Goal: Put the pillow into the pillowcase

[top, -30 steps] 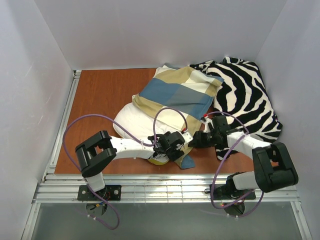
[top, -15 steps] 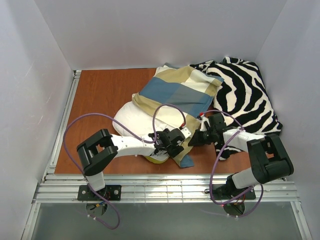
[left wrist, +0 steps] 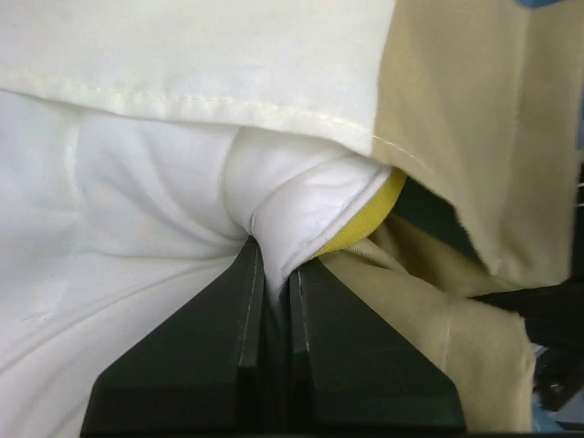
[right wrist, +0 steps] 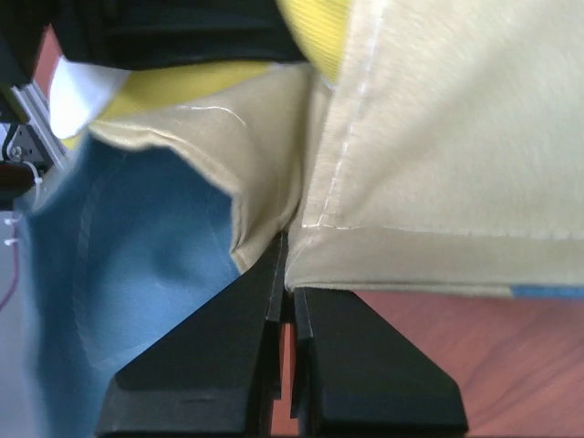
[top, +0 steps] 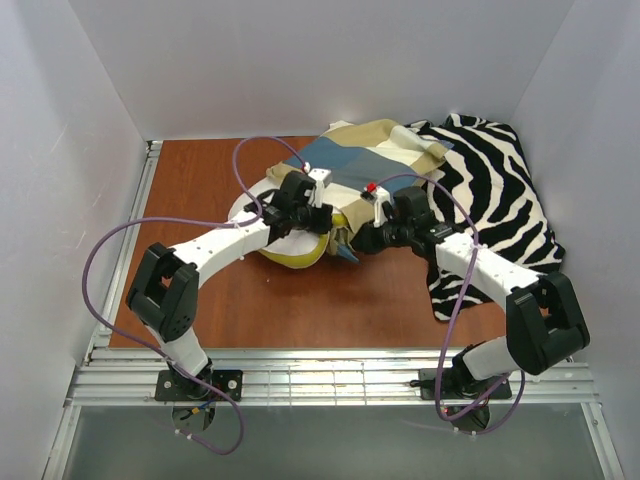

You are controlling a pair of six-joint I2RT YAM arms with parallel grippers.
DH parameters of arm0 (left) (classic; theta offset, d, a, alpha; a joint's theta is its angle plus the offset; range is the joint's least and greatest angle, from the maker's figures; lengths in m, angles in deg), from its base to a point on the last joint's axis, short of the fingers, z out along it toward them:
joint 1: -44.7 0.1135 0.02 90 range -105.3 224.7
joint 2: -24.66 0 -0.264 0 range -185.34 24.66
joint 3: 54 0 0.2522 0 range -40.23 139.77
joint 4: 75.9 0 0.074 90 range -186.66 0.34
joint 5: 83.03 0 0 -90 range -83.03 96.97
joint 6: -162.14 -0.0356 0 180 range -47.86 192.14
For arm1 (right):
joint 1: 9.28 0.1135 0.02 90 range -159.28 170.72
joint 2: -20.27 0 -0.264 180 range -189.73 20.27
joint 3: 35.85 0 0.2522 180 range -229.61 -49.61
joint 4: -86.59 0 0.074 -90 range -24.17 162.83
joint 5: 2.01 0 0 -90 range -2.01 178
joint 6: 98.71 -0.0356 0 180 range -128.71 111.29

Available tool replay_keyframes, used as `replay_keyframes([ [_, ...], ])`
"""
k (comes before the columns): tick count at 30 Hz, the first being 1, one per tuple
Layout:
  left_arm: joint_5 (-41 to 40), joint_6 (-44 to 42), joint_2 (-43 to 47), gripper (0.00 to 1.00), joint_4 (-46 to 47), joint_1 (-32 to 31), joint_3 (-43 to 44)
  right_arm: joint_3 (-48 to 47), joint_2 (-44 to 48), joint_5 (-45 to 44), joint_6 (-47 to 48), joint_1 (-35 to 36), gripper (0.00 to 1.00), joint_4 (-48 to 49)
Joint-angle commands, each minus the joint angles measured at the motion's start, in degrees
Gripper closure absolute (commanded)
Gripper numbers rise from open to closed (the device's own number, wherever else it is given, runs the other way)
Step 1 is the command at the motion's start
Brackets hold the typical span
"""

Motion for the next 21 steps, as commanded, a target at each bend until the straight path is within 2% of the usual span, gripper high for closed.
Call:
replay_keyframes([
  [1, 8.7, 6.4, 5.0, 1.00, 3.9, 0.9, 6.5, -9.4, -2.1, 1.0, 7.3, 2.1, 0.99, -6.5],
  [4, 8.8, 3.6, 6.4, 1.00, 3.0, 1.3, 4.2, -11.0, -4.0, -0.4, 11.3, -0.3, 0.99, -12.6],
  [5, 9.1, 2.3, 6.8, 0.90, 2.6, 1.6, 2.9, -9.9, -3.9, -0.4, 13.0, -1.2, 0.99, -13.3],
  [6, 8.8, -0.7, 7.3, 0.71, 1.2, 1.7, 2.0, -8.9, -3.6, -0.9, 13.2, -2.0, 0.99, -13.6],
  [8, 8.0, -4.3, 7.5, 0.63, -1.0, 1.7, -0.8, -5.7, -2.8, -1.6, 14.8, -3.7, 0.99, -14.2],
  [9, 6.8, -8.3, 7.6, 0.50, -2.0, 1.6, -1.9, -4.7, -2.6, -2.4, 15.4, -3.9, 0.99, -14.2],
  [11, 4.8, -10.4, 7.7, 0.45, -3.2, 1.7, -4.5, -2.7, -2.9, -2.9, 15.9, -4.1, 0.99, -14.0],
  [12, 4.0, -11.7, 8.2, 0.36, -2.8, 1.7, -5.5, -2.2, -3.3, -2.6, 15.6, -4.3, 0.99, -14.0],
  [15, 2.9, -13.9, 8.9, 0.31, -0.9, 1.2, -7.0, -0.5, -4.8, -0.7, 14.4, -4.3, 0.99, -11.7],
  [21, -5.5, -19.6, 4.7, 0.21, 1.5, -5.3, -6.1, 0.1, -6.9, 0.4, 11.9, -4.3, 0.99, -9.5],
])
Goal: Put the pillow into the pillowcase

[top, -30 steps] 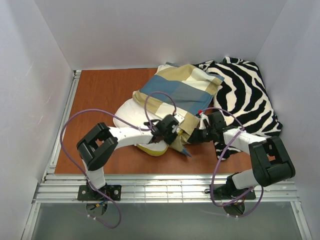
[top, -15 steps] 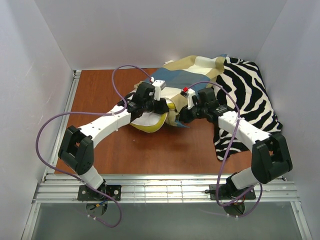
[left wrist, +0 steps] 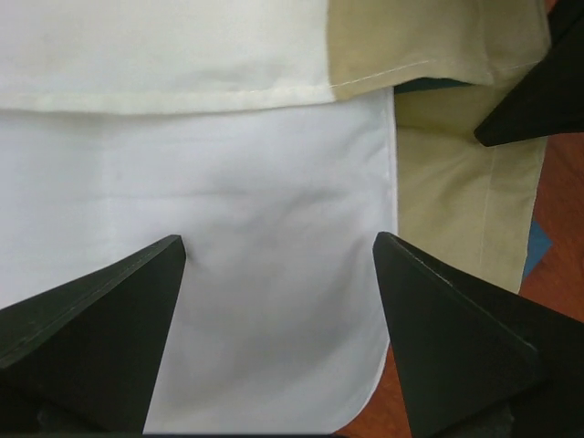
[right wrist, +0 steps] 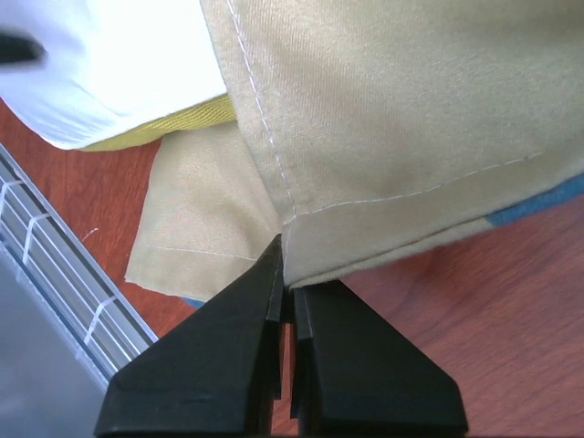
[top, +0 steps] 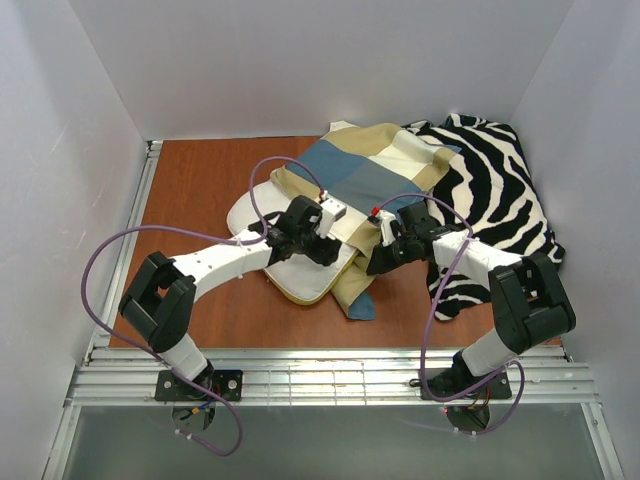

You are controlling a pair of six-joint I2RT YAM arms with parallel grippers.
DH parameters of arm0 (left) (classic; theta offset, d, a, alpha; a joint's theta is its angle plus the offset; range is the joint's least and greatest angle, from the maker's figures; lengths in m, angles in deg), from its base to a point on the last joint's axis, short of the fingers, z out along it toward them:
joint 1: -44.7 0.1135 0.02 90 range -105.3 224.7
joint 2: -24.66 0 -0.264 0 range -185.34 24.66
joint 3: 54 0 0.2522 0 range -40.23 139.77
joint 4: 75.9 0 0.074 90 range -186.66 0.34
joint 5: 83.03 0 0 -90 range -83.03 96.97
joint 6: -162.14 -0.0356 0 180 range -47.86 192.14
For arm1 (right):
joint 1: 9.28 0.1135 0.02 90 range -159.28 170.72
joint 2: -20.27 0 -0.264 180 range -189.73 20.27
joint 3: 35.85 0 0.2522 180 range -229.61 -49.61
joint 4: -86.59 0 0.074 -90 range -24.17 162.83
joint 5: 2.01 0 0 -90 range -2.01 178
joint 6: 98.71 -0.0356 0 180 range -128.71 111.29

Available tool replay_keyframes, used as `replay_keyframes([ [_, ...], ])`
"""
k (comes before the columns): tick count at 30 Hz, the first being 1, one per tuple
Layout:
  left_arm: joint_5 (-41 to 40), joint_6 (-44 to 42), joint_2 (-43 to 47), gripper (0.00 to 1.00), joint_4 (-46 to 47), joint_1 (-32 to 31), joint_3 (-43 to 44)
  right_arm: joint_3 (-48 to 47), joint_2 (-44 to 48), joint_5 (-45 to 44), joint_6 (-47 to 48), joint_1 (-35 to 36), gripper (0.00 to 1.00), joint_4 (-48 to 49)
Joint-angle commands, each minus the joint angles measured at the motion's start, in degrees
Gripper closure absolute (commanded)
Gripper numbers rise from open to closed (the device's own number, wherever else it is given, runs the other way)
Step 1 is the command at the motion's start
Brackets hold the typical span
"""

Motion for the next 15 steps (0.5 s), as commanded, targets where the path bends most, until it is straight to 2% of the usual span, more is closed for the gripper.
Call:
replay_keyframes([
  [1, -7.2, -5.4, -0.5, 0.20, 2.6, -4.2, 0.6, 0.2, 0.1, 2.2, -0.9, 0.0, 0.99, 2.1],
  [5, -9.4, -5.7, -1.7, 0.18, 4.4, -6.6, -1.9, 0.1, 0.5, 2.5, -2.2, -0.1, 0.99, 2.4],
  [7, -11.8, -5.5, -3.3, 0.03, 4.3, -7.1, -3.0, 0.2, 0.6, 2.7, -2.3, -0.1, 0.99, 2.6],
  [11, -18.8, -5.1, -8.2, 0.06, 3.1, -7.1, -3.7, 1.0, 1.2, 2.8, -2.1, -0.1, 0.99, 2.5],
  [13, -19.7, -4.9, -11.3, 0.21, 2.4, -7.1, -3.5, 1.5, 1.4, 2.9, -2.1, -0.1, 0.99, 2.5],
  [14, -19.0, -4.6, -11.6, 0.36, 2.6, -7.0, -3.4, 1.6, 1.5, 2.9, -2.2, -0.1, 0.99, 2.7],
  [15, -16.6, -4.0, -11.3, 0.65, 3.2, -6.6, -3.4, 1.5, 1.6, 3.2, -2.5, 0.0, 0.99, 3.0],
])
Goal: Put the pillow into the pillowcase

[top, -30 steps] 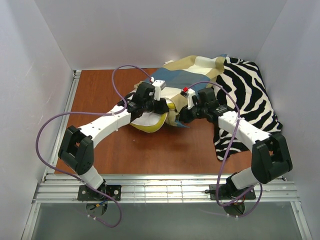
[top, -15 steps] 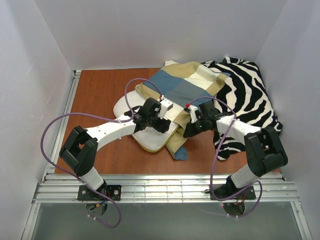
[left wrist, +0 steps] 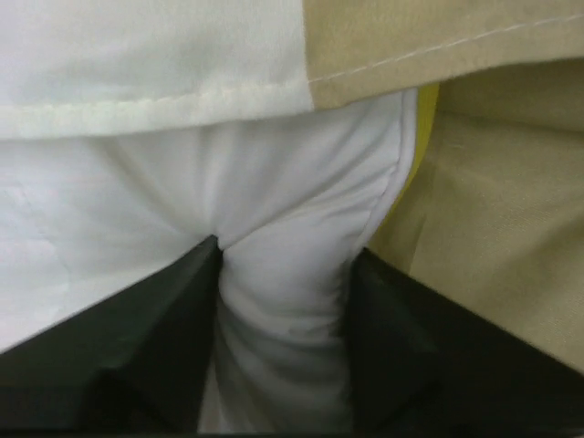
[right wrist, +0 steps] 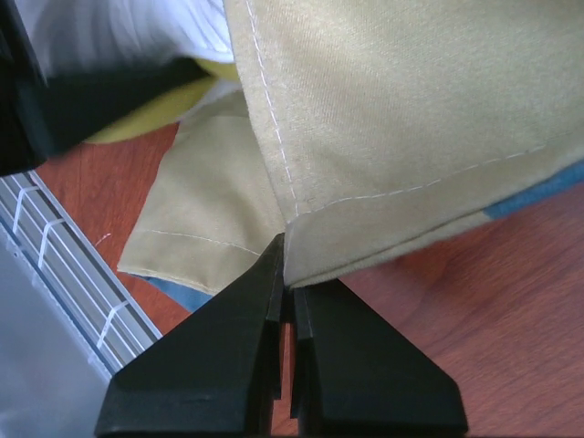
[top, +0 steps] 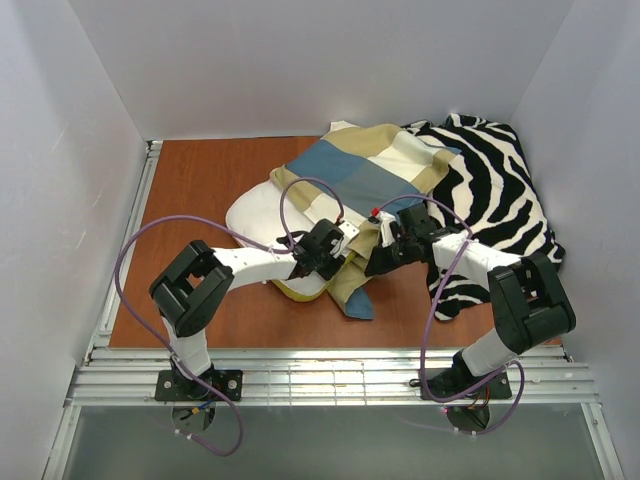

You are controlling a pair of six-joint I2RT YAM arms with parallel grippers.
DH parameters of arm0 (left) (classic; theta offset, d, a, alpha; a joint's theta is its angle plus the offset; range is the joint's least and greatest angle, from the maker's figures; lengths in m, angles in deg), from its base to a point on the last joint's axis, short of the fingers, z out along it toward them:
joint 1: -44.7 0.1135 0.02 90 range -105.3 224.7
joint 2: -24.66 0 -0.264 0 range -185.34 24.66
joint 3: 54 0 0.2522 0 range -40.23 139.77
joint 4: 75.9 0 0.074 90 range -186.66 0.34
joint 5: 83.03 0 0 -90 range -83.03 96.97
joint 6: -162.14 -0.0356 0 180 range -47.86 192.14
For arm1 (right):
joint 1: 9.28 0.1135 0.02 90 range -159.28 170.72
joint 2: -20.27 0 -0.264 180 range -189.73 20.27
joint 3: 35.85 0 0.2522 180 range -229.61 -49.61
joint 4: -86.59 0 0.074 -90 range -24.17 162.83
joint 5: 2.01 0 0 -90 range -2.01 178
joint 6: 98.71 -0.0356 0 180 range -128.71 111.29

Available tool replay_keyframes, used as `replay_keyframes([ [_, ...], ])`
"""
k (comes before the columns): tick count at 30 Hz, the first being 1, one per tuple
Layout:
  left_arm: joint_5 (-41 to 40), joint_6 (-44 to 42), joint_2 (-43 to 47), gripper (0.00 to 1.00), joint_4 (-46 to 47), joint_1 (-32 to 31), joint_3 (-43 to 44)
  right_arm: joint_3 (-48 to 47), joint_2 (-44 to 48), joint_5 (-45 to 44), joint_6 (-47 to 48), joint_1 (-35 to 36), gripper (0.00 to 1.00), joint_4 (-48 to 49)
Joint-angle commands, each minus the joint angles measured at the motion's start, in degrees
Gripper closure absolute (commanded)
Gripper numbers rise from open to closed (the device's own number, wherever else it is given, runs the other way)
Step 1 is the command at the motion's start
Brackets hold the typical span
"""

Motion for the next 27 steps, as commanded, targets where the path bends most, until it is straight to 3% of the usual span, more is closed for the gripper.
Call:
replay_keyframes([
  [1, 0.8, 3.8, 0.7, 0.81, -2.6, 2.5, -1.1, 0.4, 1.8, 2.0, -0.7, 0.1, 0.99, 1.3],
  [3, 9.0, 9.6, 3.1, 1.00, -2.1, 6.5, 1.4, -1.5, 1.6, 1.9, -0.8, 0.6, 0.99, 1.6],
  [5, 14.9, 13.7, 6.5, 1.00, -2.0, 9.1, 5.6, -4.7, 1.3, 1.7, -0.5, 1.7, 0.99, 1.7],
  [10, 20.6, 28.2, 9.9, 1.00, -0.2, 15.3, 13.9, -17.6, 0.5, 1.6, 0.6, 8.1, 0.99, 1.4],
  [15, 21.6, 40.1, 9.2, 1.00, 2.7, 23.7, 25.3, -40.7, -3.7, 6.2, 0.5, 18.3, 0.99, 1.3],
  [18, 21.4, 43.3, 10.4, 1.00, 2.5, 30.8, 31.3, -45.9, -4.9, 11.4, -2.4, 20.8, 0.99, 1.5],
  [20, 21.7, 44.0, 12.3, 1.00, 0.4, 35.7, 32.4, -41.2, -2.7, 13.6, -4.8, 20.7, 0.99, 2.7],
  [22, 21.0, 43.4, 15.9, 1.00, -0.9, 36.9, 30.1, -29.9, 1.6, 14.6, -4.9, 20.0, 0.99, 4.7],
  [25, 21.0, 43.0, 19.6, 1.00, -0.2, 34.0, 19.1, -17.7, 5.7, 15.9, -6.0, 17.6, 0.99, 8.2],
  [27, 17.4, 42.3, 21.6, 1.00, 0.2, 27.2, 9.6, -14.2, 6.8, 14.6, -5.5, 16.2, 0.99, 8.7],
])
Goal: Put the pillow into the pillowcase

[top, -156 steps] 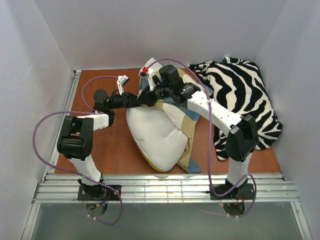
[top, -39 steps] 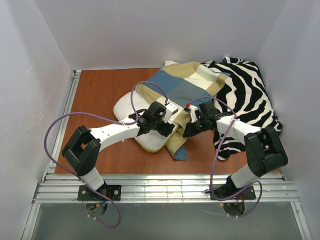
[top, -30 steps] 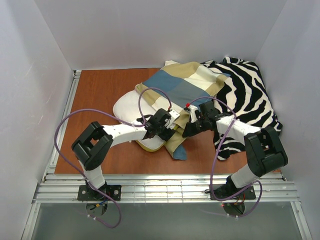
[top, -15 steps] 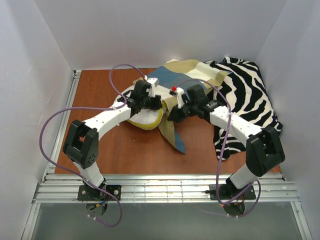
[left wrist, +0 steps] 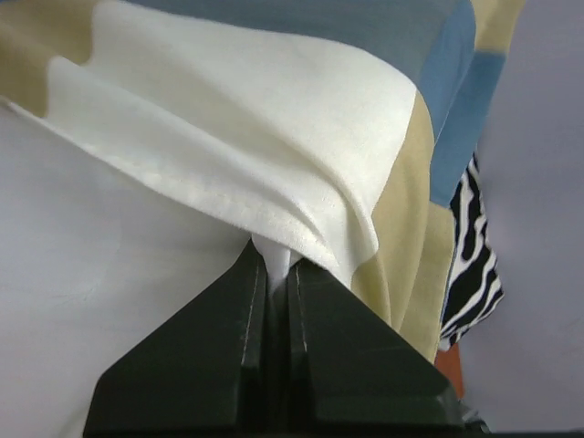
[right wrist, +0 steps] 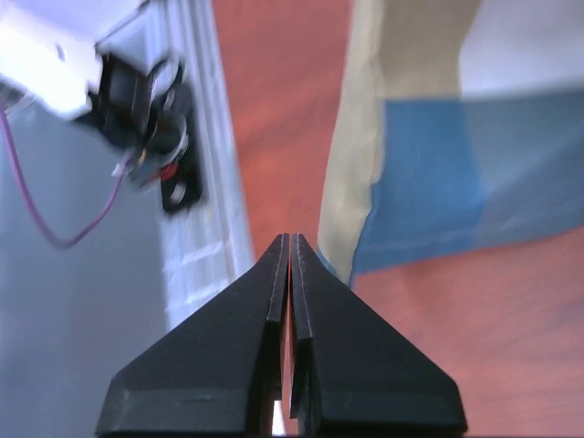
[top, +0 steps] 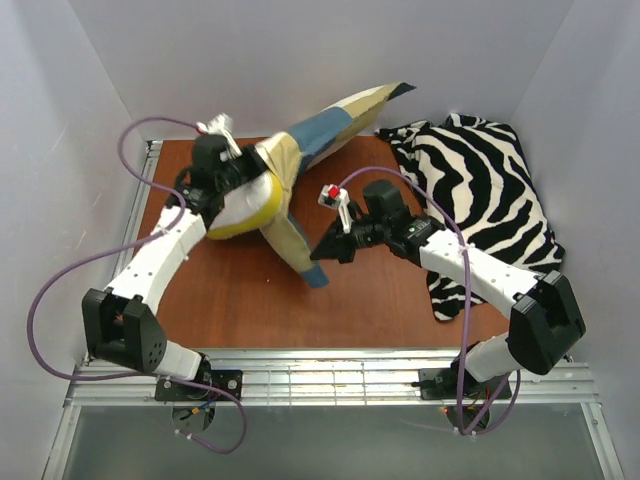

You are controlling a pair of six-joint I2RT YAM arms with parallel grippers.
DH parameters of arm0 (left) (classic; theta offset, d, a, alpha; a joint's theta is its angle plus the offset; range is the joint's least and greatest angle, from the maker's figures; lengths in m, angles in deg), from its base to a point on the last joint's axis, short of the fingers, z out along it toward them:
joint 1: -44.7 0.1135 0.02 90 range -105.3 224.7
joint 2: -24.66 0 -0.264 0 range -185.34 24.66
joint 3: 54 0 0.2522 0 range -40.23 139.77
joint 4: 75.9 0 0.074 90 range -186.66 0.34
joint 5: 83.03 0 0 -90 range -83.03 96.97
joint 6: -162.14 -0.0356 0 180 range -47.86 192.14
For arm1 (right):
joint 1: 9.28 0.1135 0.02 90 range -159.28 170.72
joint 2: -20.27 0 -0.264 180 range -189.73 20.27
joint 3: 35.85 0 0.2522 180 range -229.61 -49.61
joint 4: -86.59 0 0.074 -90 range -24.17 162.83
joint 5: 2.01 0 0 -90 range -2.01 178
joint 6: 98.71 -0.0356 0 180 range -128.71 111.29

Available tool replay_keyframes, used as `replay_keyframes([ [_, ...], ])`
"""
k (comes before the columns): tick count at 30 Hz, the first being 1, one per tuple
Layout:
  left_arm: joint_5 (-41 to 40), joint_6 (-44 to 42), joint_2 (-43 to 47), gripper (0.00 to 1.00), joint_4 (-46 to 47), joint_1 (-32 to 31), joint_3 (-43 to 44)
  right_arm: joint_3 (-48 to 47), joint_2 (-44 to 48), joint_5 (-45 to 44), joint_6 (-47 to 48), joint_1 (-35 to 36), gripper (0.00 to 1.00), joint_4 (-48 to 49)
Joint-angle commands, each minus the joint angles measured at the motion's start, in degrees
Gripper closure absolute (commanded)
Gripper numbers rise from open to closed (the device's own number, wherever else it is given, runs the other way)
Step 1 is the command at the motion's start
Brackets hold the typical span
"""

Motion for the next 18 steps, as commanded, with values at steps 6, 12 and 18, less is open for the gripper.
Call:
replay_keyframes([
  [6, -9.1, 4.4, -10.7, 1.00, 14.8, -17.7, -18.2, 10.3, 4.1, 11.8, -4.4, -4.5, 0.99, 0.1],
  [12, -6.4, 2.2, -26.2, 0.90, 11.6, -18.3, -1.4, 12.0, 9.7, 10.4, -2.5, -9.0, 0.99, -7.3],
  [18, 13.5, -11.6, -15.9, 0.23, 7.7, -16.5, -5.7, 4.4, 9.8, -7.9, 6.9, -12.6, 0.45, -15.2],
])
